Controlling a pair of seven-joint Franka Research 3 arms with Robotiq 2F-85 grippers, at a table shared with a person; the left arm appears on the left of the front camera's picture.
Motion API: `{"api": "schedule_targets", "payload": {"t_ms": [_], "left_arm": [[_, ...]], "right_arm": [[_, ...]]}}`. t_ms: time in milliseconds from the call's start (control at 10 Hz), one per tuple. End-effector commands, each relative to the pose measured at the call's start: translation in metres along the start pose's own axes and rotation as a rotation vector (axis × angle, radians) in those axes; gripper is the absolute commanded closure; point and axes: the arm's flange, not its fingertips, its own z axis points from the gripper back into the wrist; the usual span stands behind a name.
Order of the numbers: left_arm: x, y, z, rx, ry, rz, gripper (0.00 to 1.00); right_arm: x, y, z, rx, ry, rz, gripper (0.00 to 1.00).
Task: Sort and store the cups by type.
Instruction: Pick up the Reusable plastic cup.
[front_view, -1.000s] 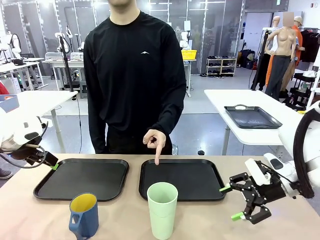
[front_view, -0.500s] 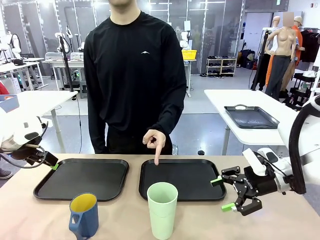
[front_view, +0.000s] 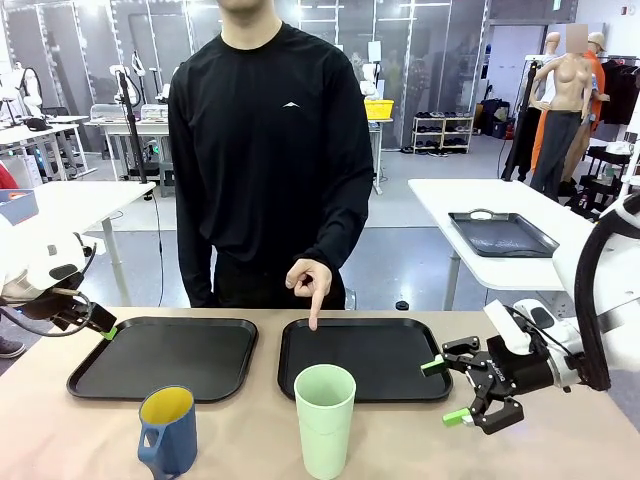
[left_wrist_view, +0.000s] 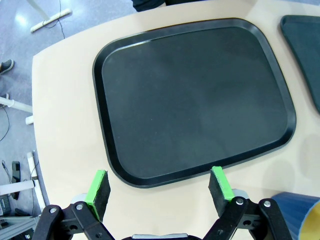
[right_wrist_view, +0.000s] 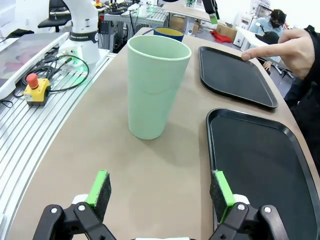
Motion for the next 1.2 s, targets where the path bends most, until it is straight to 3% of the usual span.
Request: {"api": "schedule_targets", "payload": {"t_ms": [0, 600, 1100], "left_arm": [[-0.001, 0.002, 0.000, -0.004, 0.002, 0.004, 0.00], [-0.001, 0.002, 0.000, -0.004, 0.002, 0.004, 0.00], [-0.001, 0.002, 0.000, -0.004, 0.002, 0.004, 0.00]], "right_arm": [[0.003, 0.000, 0.000, 0.000, -0.003, 0.007, 0.00], [0.003, -0.016, -0.064, 0.009, -0.065, 0.009, 0.00], [-0.001, -0.019, -0.123, 0.108, -0.082, 0.000, 0.00]]}}
